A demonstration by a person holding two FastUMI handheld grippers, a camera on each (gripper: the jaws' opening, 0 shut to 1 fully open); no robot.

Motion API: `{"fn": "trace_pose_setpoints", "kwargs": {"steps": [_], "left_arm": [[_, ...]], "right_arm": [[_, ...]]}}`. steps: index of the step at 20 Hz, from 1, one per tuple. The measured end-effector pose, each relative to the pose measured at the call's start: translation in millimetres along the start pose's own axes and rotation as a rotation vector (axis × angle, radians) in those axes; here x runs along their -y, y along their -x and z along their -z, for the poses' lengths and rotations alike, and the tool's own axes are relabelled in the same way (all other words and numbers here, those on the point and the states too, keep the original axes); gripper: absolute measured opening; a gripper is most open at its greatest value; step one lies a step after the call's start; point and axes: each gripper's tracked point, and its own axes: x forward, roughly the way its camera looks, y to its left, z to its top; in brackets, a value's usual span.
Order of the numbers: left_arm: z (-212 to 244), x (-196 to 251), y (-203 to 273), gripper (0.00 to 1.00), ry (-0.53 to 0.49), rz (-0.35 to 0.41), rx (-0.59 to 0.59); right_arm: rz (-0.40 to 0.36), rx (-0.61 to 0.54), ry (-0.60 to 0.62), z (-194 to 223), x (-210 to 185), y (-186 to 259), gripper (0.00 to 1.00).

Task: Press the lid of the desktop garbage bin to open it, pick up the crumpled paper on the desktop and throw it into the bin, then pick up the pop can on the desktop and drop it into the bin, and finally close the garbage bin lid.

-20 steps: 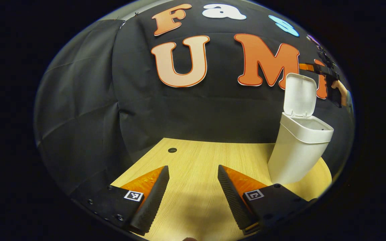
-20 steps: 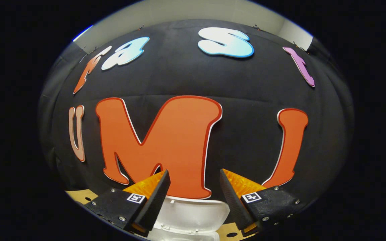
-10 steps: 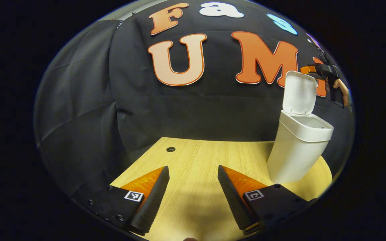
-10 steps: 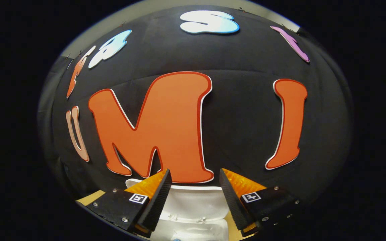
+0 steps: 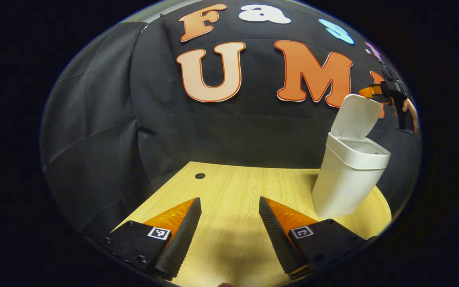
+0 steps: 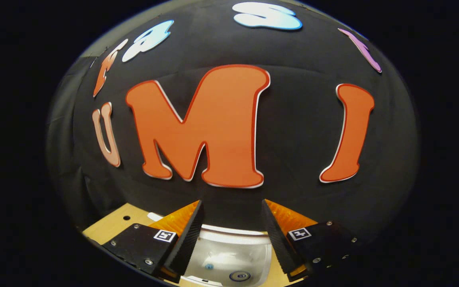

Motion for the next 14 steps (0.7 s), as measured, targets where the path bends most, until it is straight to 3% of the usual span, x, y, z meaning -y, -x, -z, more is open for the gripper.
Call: {"fn": "trace_pose_setpoints", "kwargs": {"steps": [4, 14], "left_arm": [[2, 9, 12, 0.93, -0.043, 0.017, 0.008], [18, 21, 28, 0.93, -0.072, 0.027, -0.016]], "right_arm": [[-0.022, -0.023, 0.053, 21, -14, 13, 0.84], [-0.070, -0.151, 0.024, 88, -30, 33, 0.85]]}}
